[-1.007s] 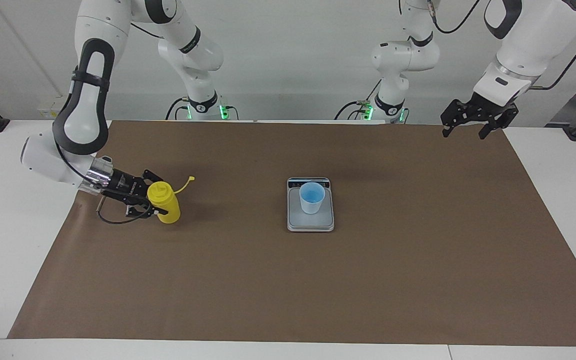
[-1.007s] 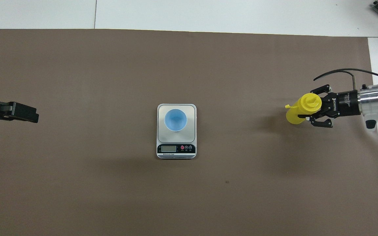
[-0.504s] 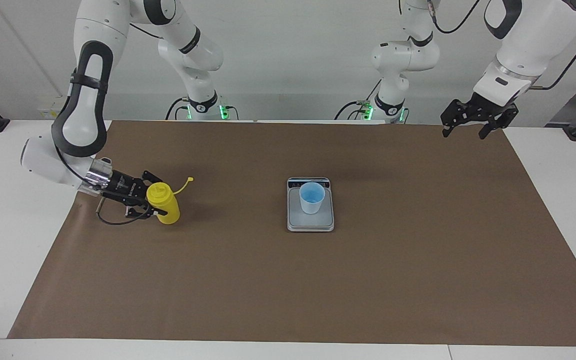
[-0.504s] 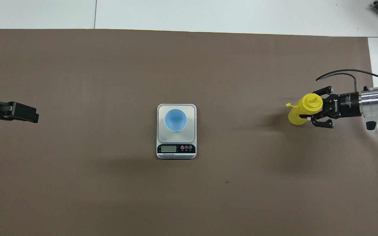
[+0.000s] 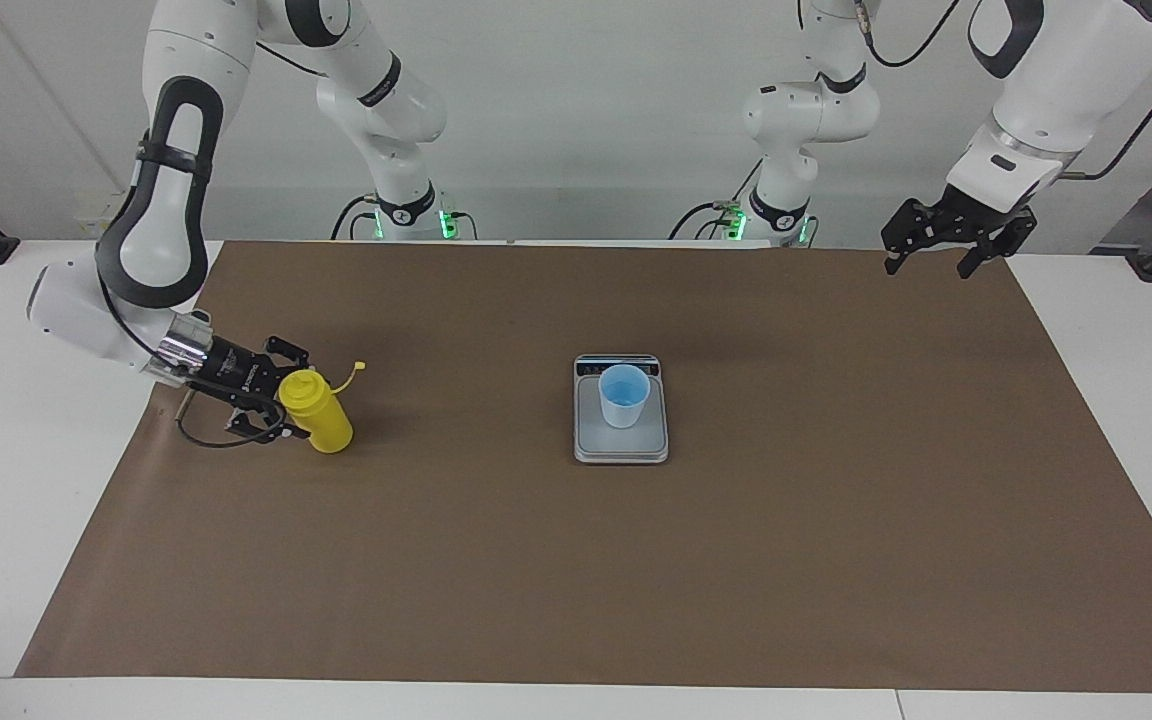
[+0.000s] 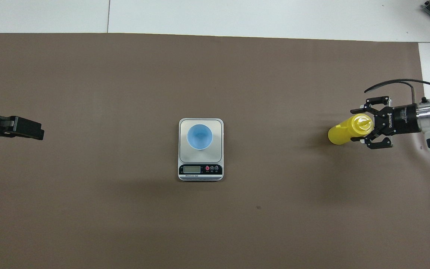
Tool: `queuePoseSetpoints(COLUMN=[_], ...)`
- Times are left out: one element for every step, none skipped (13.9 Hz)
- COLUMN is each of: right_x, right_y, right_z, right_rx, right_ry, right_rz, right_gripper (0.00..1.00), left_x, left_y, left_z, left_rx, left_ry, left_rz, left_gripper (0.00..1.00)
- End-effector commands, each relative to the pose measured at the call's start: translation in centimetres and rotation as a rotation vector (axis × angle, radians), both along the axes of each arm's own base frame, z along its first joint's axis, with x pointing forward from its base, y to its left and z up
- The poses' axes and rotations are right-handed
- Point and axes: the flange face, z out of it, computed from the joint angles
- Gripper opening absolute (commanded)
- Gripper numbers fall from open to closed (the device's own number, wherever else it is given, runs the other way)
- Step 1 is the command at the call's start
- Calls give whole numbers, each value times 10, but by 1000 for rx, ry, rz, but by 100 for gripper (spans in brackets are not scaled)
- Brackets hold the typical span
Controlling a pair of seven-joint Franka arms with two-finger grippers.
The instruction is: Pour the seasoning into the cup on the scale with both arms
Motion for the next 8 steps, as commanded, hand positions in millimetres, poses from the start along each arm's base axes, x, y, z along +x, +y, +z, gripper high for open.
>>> queuePoseSetpoints(right_x=[-11, -14, -17, -19, -20, -20, -22, -22], right_y=[-17, -23, -29, -32, -33, -34, -34, -31], right_z=[12, 13, 14, 23, 32, 42, 52, 60], right_rx=[-70, -109, -158, -206, -245, -272, -292, -306], right_ry=[0, 8, 19, 10, -5, -26, -46, -67], right_rz=[10, 28, 55, 86, 121, 148, 167, 198], right_gripper=[100, 100, 100, 100, 100, 100, 100, 100], left_x=[-8, -8, -8, -8, -8, -8, -8, -8], left_y=[4, 4, 4, 4, 4, 4, 4, 4], left_z=[3, 3, 3, 3, 3, 3, 3, 3], left_rx=[13, 13, 13, 13, 13, 13, 13, 14], left_ry=[5, 5, 5, 5, 5, 5, 5, 5], left_rz=[-5, -5, -5, -5, -5, -5, -5, -5], left_gripper=[100, 100, 100, 100, 100, 100, 100, 100])
